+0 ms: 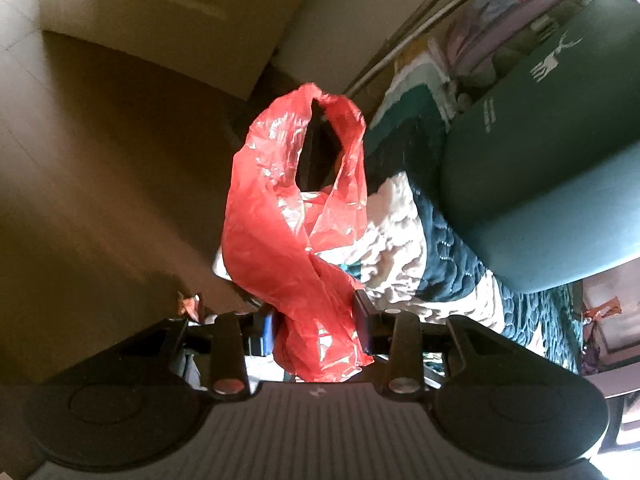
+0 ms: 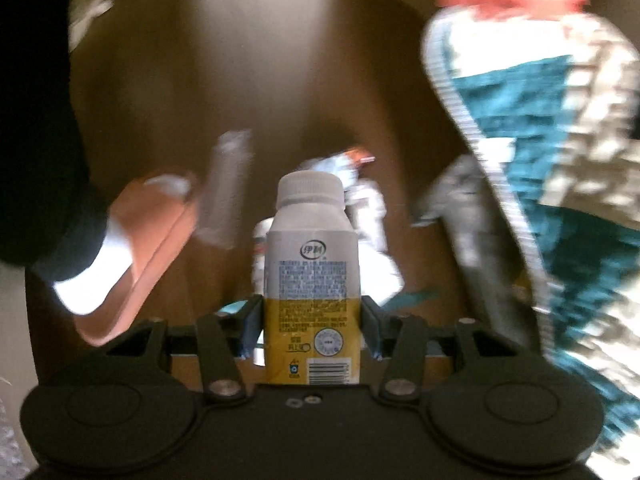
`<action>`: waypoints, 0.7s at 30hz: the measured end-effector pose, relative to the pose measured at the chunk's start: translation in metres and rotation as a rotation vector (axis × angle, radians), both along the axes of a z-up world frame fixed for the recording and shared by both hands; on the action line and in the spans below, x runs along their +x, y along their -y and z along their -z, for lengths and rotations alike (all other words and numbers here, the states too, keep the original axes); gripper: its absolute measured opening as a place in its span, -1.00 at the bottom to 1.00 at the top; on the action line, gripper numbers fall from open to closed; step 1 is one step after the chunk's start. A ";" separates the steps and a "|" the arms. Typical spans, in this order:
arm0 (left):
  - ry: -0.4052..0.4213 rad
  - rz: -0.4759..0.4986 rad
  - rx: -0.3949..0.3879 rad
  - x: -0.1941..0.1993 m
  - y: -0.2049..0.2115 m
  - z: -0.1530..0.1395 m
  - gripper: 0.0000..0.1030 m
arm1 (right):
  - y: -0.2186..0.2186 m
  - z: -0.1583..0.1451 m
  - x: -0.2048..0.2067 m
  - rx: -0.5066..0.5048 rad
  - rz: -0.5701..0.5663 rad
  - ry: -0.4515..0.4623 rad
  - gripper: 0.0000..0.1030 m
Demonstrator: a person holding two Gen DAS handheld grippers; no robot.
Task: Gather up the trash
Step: 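Lift the red bag and milk bottle up to the teal wastebasket with both tools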
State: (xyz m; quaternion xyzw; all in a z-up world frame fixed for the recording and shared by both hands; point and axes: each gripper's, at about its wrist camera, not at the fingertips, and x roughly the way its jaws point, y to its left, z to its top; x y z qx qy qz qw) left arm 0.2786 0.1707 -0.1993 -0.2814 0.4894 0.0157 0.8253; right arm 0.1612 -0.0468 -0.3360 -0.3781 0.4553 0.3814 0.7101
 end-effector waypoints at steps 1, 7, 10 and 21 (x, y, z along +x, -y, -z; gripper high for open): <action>0.011 -0.005 0.004 -0.003 0.000 -0.003 -0.28 | 0.005 -0.013 0.001 0.010 0.032 0.017 -0.05; 0.067 -0.037 0.007 -0.029 0.007 -0.029 -0.28 | 0.031 -0.092 0.004 0.106 0.202 0.117 -0.05; 0.121 -0.040 0.011 -0.042 0.012 -0.048 -0.28 | 0.041 -0.130 -0.001 0.167 0.261 0.166 -0.05; 0.293 -0.003 0.057 -0.071 0.033 -0.164 -0.28 | 0.079 -0.262 0.009 0.444 0.435 0.303 -0.05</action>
